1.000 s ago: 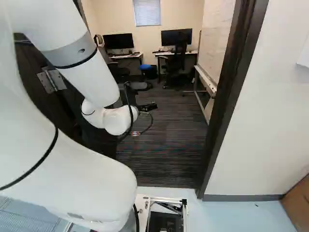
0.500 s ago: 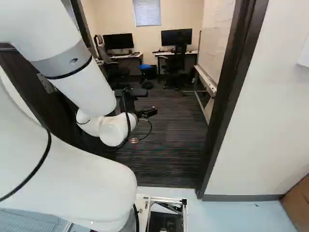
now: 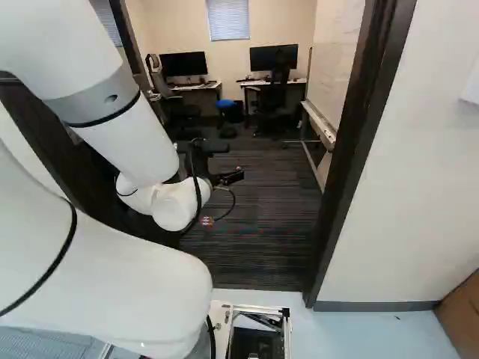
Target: Open the door and move inside
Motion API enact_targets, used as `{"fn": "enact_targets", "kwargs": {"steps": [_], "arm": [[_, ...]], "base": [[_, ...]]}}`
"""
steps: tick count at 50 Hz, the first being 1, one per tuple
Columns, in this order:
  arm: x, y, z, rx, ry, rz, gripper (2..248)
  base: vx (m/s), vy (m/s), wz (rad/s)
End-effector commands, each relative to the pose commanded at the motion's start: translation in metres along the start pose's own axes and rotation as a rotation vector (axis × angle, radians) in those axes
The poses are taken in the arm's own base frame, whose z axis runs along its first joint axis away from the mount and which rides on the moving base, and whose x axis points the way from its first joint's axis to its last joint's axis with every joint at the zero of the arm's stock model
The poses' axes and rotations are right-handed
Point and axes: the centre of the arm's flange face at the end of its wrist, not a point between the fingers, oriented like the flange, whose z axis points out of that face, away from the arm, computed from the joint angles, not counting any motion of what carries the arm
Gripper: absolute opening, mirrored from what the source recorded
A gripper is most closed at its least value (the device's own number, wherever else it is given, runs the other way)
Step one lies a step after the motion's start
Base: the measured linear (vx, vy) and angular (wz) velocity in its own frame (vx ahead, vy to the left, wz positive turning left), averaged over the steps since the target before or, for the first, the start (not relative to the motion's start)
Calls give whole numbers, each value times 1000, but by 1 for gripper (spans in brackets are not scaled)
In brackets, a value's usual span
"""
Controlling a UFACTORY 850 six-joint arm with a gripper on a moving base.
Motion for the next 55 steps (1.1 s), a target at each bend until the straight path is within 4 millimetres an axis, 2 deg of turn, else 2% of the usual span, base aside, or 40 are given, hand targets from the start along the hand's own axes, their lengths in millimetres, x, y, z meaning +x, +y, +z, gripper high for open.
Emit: {"fn": "enact_targets", "kwargs": {"steps": [22,55], "arm": [[0,0,0,0,0,0,247],[0,0,0,0,0,0,247]], "base": [[44,3,1],[156,4,-9]]}}
